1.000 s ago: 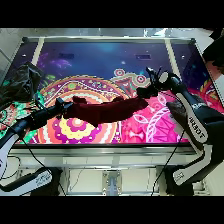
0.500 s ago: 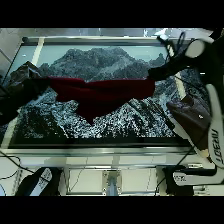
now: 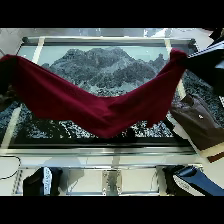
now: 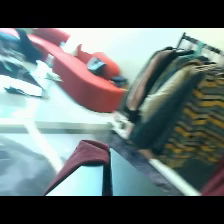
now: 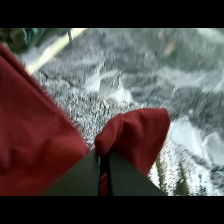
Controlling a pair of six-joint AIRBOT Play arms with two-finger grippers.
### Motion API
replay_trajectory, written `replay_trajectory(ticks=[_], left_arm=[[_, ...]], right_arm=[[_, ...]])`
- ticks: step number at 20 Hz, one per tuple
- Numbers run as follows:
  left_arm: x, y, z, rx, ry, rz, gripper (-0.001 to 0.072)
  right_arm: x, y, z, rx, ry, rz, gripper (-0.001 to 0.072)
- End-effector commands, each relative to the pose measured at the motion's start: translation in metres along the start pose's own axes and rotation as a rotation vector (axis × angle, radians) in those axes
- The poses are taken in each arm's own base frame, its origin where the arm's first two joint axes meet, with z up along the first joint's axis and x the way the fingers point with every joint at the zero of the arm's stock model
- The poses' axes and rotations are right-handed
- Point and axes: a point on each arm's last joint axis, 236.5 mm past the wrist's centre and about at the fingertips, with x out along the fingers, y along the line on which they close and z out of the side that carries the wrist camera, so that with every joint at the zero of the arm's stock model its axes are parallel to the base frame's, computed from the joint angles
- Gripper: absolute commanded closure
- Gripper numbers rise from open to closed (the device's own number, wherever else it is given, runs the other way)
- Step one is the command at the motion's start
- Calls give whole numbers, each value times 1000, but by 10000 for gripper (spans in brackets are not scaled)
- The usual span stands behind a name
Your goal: Fold the shirts.
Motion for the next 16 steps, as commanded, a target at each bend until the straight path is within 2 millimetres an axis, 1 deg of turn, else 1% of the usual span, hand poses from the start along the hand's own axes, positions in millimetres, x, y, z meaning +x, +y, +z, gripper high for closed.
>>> replay_trajectory(ticks=[1,2,3,4,5,6,7,9,10,11,12,13,14,15,16], left_arm=[[-25,60,2,102,65,376,698],[-35,93,-13,74,136,497,698],[-45,122,-30,39,219,591,698],[-50,144,-46,-10,282,638,698],[-46,161,-64,-72,341,637,698],[-38,174,-80,-137,384,614,698],[-27,187,-101,-190,440,585,699],[-6,214,-152,-232,600,546,698],[5,234,-178,-225,674,559,698],[14,259,-202,-211,727,587,698],[23,280,-222,-223,753,615,698],[33,299,-241,-242,763,636,698],[42,320,-260,-262,762,656,698],[50,335,-279,-295,758,669,697],[57,347,-294,-336,745,679,696]], right_arm=[[-34,-29,10,-12,-84,-179,698],[-31,-52,6,-7,-58,-265,698],[-22,-74,0,-1,-15,-344,699],[-9,-92,-7,3,35,-395,699],[14,-108,-15,5,95,-428,699],[41,-119,-20,3,142,-434,699],[73,-128,-25,-6,186,-428,699],[152,-155,-42,-20,276,-427,699],[191,-171,-57,-19,319,-433,699],[231,-190,-78,8,367,-434,699],[263,-211,-104,81,408,-453,699],[296,-232,-134,169,445,-464,698],[323,-246,-161,235,471,-456,697],[349,-259,-187,302,485,-446,695],[370,-267,-206,372,480,-439,695]])
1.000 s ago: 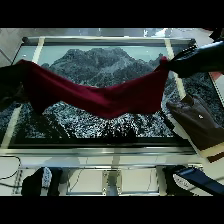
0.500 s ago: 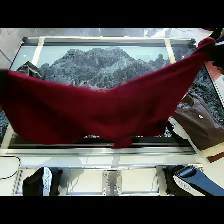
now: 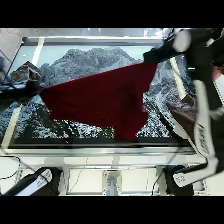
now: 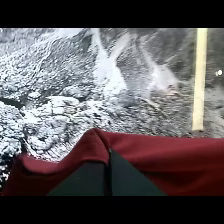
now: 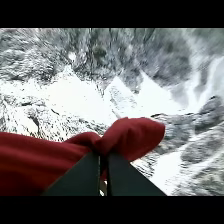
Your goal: Fold the shirts.
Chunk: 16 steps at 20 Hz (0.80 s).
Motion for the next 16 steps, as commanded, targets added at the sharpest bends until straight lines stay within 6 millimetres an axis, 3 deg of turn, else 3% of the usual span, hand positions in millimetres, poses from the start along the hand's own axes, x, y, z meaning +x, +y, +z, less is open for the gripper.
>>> replay_trajectory(ticks=[1,2,3,4,5,7,9,11,13,16], left_arm=[[85,30,-7,-103,13,34,695],[97,32,-6,-164,-1,17,638],[106,34,0,-205,-32,4,326],[109,33,8,-241,-69,-9,64],[106,32,18,-269,-104,-25,19],[83,33,47,-285,-171,-46,19],[40,46,68,-276,-232,-34,19],[-11,77,70,-256,-258,29,21],[-54,111,49,-280,-241,101,21],[-81,156,-30,-386,-129,207,21]], right_arm=[[122,-4,-21,229,54,59,647],[137,-1,-18,281,29,86,418],[145,2,-9,315,-13,109,165],[145,1,1,324,-52,114,150],[139,-2,9,323,-77,111,153],[117,-24,14,282,-70,49,156],[80,-63,-6,193,17,-49,164],[37,-103,-37,158,136,-109,165],[-6,-133,-59,202,177,-133,165],[-51,-146,-83,237,165,-110,165]])
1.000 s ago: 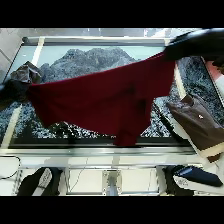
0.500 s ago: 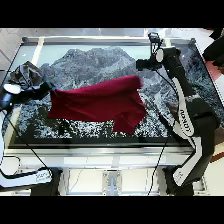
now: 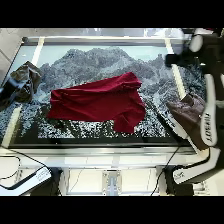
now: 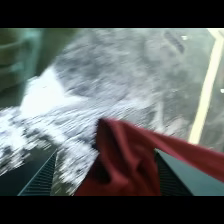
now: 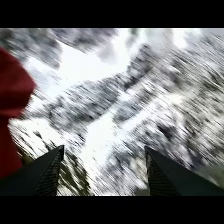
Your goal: Fold the shirts.
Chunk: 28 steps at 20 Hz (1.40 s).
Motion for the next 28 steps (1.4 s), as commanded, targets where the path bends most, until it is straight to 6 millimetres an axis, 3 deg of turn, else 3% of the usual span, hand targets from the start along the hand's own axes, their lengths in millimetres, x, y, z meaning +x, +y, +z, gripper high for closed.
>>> replay_trajectory(ticks=[1,3,4,7,8,10,13,16,21,24,25,26,27,28], left_arm=[[-40,69,-65,-122,112,122,21],[-35,87,-108,-320,152,117,22],[-27,85,-123,-397,171,83,22],[-1,68,-154,-518,258,-8,32],[8,61,-165,-517,304,-21,84],[26,45,-182,-513,373,-48,98],[54,30,-177,-542,326,-59,98],[70,26,-172,-504,268,-25,98],[85,11,-197,-469,334,-20,100],[92,11,-196,-515,322,-20,206],[93,12,-192,-523,308,-18,273],[93,11,-190,-535,301,-22,449],[93,11,-190,-538,298,-26,678],[93,10,-189,-528,298,-29,694]], right_arm=[[-43,-28,-47,19,62,14,165],[-47,-14,-79,46,55,88,164],[-45,2,-90,73,9,142,165],[-40,42,-115,256,-200,307,164],[-39,48,-120,346,-271,348,164],[-38,54,-132,465,-328,398,164],[-44,63,-143,444,-284,427,164],[-52,66,-142,432,-289,437,164],[-53,66,-142,431,-292,438,164],[-53,67,-144,429,-284,441,164],[-53,67,-144,429,-283,441,165],[-53,67,-144,429,-282,442,165],[-53,67,-144,429,-281,441,165],[-52,67,-145,428,-277,440,165]])
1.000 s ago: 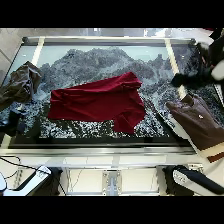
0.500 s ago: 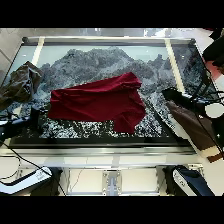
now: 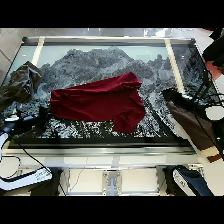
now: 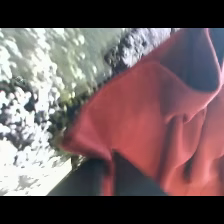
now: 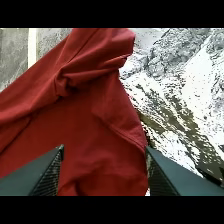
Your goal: Fold the shirts.
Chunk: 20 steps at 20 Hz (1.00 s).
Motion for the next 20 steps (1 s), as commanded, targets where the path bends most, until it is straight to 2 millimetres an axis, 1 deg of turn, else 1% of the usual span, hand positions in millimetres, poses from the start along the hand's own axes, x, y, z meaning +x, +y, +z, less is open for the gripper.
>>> replay_trajectory(ticks=[1,2,3,4,6,7,8,10,11,13,16,19,20], left_arm=[[2,-3,2,-10,-10,-12,694],[2,-5,2,-8,-9,-15,694],[1,-7,2,-4,-5,-20,694],[1,-10,2,2,1,-26,693],[-1,-16,0,13,15,-41,694],[-2,-18,-2,17,23,-47,694],[-2,-20,-3,28,33,-53,694],[-3,-22,-7,71,47,-61,694],[-3,-22,-7,72,49,-62,694],[-3,-22,-7,72,49,-61,694],[-3,-22,-7,72,49,-61,694],[-3,-22,-7,72,49,-61,694],[-3,-22,-7,74,49,-61,694]], right_arm=[[3,-3,-4,2,18,-6,165],[9,-7,-13,9,58,-13,165],[18,-15,-26,28,116,-29,165],[30,-25,-43,68,180,-48,165],[59,-47,-84,161,342,-84,165],[74,-53,-104,224,414,-82,165],[87,-57,-119,261,465,-72,164],[107,-63,-144,318,541,-47,165],[113,-65,-153,336,566,-43,165],[120,-68,-163,352,592,-31,165],[127,-61,-166,334,590,4,165],[136,-52,-171,294,577,2,166],[137,-48,-173,281,575,3,203]])
